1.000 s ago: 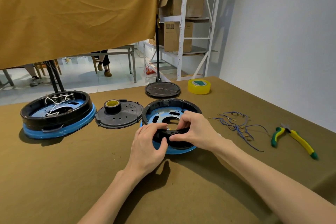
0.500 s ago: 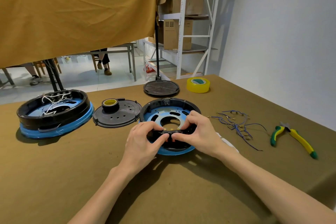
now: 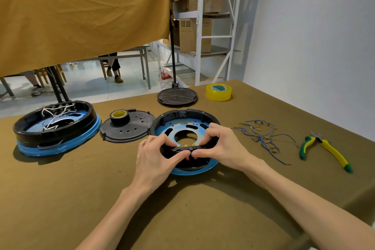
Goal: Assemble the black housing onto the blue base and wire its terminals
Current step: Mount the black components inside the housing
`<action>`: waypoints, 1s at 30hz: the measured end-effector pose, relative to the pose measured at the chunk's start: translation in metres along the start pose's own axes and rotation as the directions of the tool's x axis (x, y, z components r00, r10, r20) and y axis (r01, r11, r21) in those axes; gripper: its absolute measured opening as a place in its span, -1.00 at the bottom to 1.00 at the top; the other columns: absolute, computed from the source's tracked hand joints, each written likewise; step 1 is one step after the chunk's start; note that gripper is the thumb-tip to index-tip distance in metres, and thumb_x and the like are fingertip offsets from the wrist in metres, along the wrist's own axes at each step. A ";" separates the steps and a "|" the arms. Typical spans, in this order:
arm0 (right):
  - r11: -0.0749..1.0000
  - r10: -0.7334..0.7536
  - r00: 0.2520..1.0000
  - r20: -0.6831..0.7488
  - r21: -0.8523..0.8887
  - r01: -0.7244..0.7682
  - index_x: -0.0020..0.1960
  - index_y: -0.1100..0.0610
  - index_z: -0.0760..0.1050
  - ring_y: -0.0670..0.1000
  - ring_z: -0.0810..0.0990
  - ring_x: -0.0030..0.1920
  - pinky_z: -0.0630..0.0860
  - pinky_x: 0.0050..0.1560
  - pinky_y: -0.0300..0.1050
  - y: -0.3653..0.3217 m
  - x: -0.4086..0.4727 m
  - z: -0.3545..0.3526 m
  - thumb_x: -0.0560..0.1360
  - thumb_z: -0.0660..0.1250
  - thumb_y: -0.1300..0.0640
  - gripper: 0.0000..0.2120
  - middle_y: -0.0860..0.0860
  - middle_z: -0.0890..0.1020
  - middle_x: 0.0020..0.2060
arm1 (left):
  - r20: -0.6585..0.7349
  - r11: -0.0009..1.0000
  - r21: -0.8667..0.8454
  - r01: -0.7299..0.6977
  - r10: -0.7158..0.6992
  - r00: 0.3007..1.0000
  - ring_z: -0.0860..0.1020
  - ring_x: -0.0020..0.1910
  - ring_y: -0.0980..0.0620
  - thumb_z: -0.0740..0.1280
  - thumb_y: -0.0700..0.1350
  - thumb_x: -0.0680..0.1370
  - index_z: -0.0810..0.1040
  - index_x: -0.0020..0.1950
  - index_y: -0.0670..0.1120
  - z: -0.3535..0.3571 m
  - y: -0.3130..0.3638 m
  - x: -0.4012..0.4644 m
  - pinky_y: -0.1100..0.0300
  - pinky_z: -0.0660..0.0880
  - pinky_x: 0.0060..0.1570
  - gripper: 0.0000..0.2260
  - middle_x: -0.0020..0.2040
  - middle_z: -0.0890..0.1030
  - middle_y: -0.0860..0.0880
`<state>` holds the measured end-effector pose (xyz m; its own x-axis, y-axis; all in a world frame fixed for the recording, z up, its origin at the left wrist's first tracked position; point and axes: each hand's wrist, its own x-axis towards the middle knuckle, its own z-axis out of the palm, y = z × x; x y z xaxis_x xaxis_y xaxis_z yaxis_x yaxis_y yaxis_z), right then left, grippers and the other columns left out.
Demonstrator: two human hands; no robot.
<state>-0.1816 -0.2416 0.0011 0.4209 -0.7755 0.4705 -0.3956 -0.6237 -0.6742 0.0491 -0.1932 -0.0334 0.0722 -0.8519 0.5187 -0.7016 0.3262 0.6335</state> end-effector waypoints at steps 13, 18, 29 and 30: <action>1.000 0.011 0.997 0.083 0.006 -0.011 -0.17 0.07 0.69 -0.02 0.57 -0.15 0.52 -0.11 -0.04 0.000 -0.002 -0.019 0.39 0.63 0.04 -0.85 -0.06 0.60 -0.19 | -0.010 0.995 0.099 -0.017 0.018 1.000 0.41 -0.04 0.14 0.37 0.54 0.27 0.46 -0.13 0.12 0.002 0.010 0.003 0.04 0.44 0.06 -0.47 -0.13 0.42 0.28; 1.000 -0.014 0.997 0.079 -0.013 0.015 -0.17 0.03 0.69 -0.03 0.56 -0.16 0.51 -0.15 -0.13 0.004 -0.001 -0.017 0.39 0.62 0.01 -0.85 -0.13 0.58 -0.20 | -0.053 0.992 0.123 -0.007 0.013 0.999 0.45 -0.07 0.12 0.32 0.54 0.29 0.44 -0.17 0.12 0.006 0.013 0.001 0.01 0.43 0.13 -0.49 -0.18 0.47 0.23; 0.984 -0.052 0.997 0.065 -0.168 0.062 -0.24 0.00 0.40 -0.08 0.41 -0.25 0.33 -0.26 -0.26 -0.002 -0.002 -0.003 0.33 0.64 -0.16 -0.57 -0.04 0.50 -0.27 | 0.155 0.993 -0.109 0.042 -0.025 0.988 0.50 0.14 0.04 0.42 0.44 0.29 0.59 -0.09 0.22 -0.016 -0.012 0.007 -0.07 0.52 0.12 -0.63 -0.02 0.58 0.18; 0.987 -0.045 0.998 0.048 -0.155 0.052 -0.26 0.01 0.40 -0.06 0.40 -0.27 0.32 -0.28 -0.25 -0.003 -0.001 -0.002 0.32 0.64 -0.15 -0.55 -0.01 0.50 -0.28 | 0.146 0.993 -0.112 0.040 -0.023 0.989 0.50 0.12 0.04 0.42 0.44 0.29 0.61 -0.10 0.23 -0.017 -0.012 0.009 -0.09 0.53 0.10 -0.63 -0.03 0.59 0.18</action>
<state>-0.1823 -0.2396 0.0038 0.4769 -0.7412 0.4724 -0.4946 -0.6706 -0.5528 0.0704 -0.1974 -0.0266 -0.0159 -0.9100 0.4144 -0.6142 0.3359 0.7141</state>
